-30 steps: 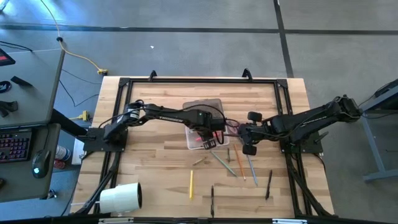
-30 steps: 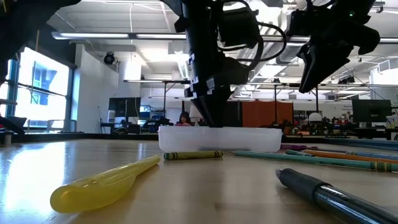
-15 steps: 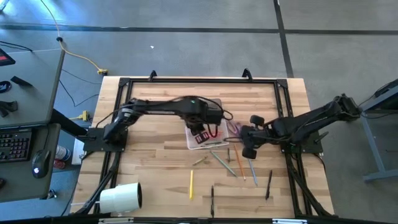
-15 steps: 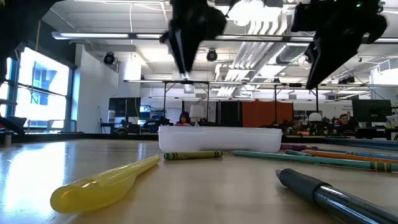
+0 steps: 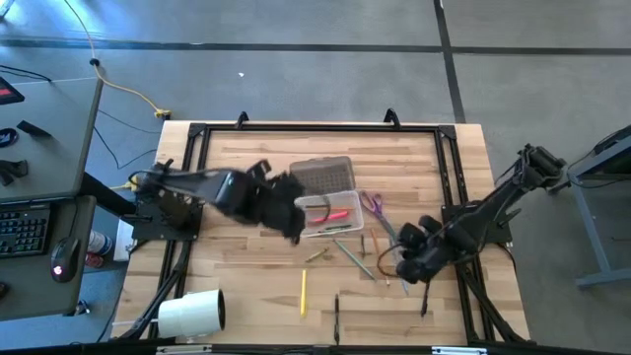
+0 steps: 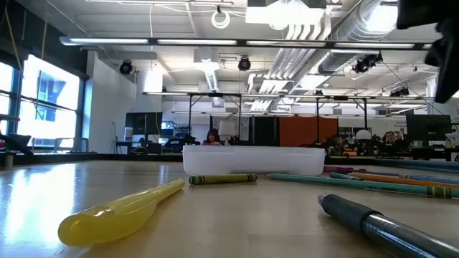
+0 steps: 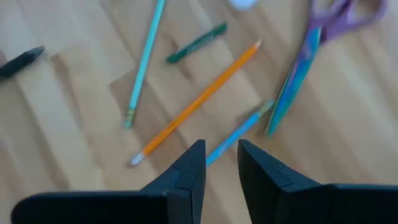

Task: Pick & place school supplies into a supply box
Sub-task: Put the black pen into the black supply box

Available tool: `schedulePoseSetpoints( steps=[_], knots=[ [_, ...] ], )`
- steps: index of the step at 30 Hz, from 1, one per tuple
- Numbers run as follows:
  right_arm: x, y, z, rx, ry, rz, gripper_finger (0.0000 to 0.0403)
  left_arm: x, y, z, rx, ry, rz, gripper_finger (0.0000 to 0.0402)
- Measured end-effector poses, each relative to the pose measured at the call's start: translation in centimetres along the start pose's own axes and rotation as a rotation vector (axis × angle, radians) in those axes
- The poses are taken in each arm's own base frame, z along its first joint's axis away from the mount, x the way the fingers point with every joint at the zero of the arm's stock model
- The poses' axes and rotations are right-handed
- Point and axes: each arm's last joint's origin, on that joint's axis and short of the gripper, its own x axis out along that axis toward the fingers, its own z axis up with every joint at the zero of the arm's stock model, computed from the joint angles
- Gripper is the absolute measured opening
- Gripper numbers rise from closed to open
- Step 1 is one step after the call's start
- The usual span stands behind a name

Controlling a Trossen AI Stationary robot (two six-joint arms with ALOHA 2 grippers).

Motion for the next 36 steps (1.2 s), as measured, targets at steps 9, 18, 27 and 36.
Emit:
schedulePoseSetpoints(
  steps=[9, 18, 27, 36],
  knots=[
    [0.9, 1.9, -3.5, 0.12, 0.095, -0.018, 0.0078, 1.0, -3.7, -5.1, 0.103, -0.039, 0.134, 0.0151],
    [2.5, 3.1, -5.9, 0.426, 0.436, -0.114, 0.0078, 5.8, -3.8, -8.5, -0.021, 0.06, 0.269, 0.014],
    [4.8, 3.6, -6.8, 0.562, 0.534, -0.269, 0.0078, 8.9, -3.8, -8.6, -0.013, 0.106, 0.244, 0.0127],
    [6.8, 3.7, -7.2, 0.541, 0.492, -0.343, 0.0078, 9.4, -3.9, -8.4, -0.015, 0.128, 0.21, 0.0127]
  ],
)
